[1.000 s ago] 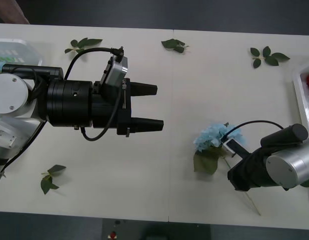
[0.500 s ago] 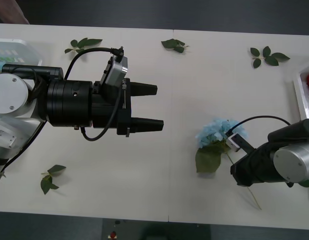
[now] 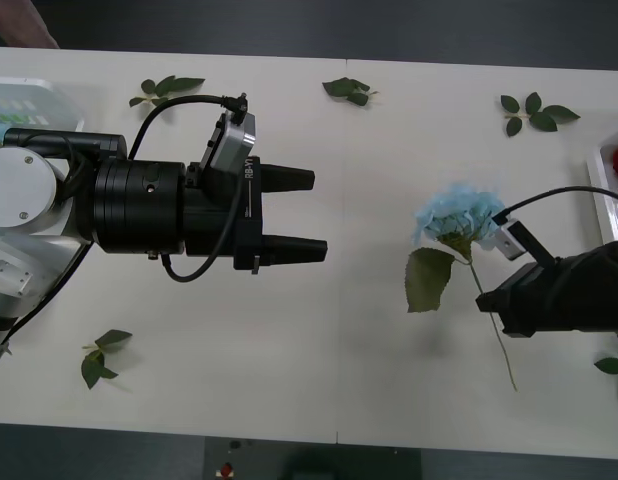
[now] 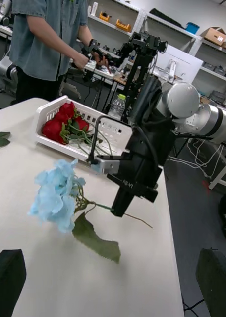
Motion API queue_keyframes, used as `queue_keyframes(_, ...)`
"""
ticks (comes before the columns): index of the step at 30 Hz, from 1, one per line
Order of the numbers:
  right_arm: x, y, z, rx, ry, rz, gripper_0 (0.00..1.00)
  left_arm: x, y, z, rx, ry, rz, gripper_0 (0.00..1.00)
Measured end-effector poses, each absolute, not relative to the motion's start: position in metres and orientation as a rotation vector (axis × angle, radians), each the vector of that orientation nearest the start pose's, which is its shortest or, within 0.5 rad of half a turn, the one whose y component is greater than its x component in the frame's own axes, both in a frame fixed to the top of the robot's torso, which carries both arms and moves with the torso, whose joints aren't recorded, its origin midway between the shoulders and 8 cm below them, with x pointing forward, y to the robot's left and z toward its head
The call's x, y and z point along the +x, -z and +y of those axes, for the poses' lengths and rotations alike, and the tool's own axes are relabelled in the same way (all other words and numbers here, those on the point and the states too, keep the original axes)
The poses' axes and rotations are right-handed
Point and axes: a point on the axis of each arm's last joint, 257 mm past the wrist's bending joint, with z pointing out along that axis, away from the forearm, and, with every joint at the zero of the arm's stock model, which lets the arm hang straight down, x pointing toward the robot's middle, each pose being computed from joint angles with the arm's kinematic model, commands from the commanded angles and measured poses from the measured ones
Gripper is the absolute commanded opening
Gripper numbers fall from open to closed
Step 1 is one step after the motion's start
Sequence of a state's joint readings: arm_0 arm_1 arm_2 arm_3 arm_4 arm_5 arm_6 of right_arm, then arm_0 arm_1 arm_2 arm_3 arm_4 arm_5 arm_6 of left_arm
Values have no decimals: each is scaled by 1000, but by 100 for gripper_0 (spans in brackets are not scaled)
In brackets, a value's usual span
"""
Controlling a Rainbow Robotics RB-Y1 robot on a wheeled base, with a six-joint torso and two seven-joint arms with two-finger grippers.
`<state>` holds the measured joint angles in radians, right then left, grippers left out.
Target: Put the red flowers into the right box and the blue flowers into the left box
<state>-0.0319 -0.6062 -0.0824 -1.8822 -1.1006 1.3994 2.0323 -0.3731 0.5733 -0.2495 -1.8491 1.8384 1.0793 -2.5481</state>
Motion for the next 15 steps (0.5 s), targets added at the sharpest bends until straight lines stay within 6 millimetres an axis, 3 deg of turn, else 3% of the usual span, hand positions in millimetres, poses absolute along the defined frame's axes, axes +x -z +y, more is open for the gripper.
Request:
queue_keyframes(7, 395, 241, -227, -887, -586, 2280, 0, 374, 85, -5, 1230, 1067, 1383, 100)
queue_keyframes(15, 402, 171, -215, -931, -710, 2099, 0, 374, 85, -5, 1230, 1067, 1383, 100)
